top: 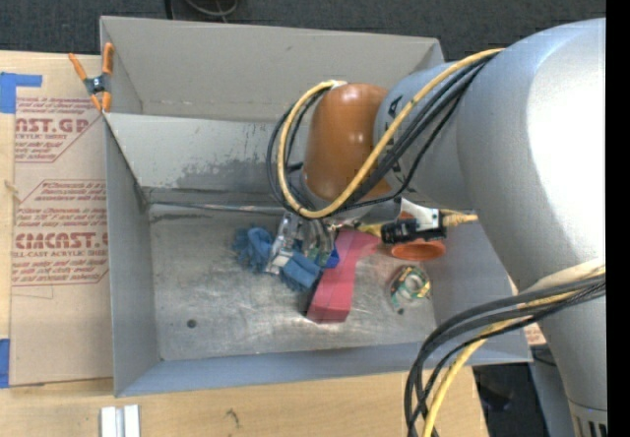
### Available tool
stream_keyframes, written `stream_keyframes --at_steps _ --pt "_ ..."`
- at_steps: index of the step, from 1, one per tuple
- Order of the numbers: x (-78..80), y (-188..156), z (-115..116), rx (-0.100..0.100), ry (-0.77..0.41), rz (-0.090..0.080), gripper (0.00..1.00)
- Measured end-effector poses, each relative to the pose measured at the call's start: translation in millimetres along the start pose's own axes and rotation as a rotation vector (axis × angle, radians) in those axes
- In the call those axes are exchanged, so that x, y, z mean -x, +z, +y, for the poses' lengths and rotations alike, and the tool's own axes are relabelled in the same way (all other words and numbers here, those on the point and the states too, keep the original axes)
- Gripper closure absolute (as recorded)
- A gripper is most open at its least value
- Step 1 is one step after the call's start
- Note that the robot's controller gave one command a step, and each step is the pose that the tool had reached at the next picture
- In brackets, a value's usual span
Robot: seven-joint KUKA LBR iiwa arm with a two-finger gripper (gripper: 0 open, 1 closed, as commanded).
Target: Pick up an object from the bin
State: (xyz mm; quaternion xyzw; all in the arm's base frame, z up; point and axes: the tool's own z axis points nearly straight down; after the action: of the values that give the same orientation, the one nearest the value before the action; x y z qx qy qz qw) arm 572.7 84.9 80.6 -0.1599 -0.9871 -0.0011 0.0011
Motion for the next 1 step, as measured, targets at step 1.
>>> stream_keyframes --at_steps 1 --pt "0.0 0.0 0.0 0.000 0.000 0.000 1.00"
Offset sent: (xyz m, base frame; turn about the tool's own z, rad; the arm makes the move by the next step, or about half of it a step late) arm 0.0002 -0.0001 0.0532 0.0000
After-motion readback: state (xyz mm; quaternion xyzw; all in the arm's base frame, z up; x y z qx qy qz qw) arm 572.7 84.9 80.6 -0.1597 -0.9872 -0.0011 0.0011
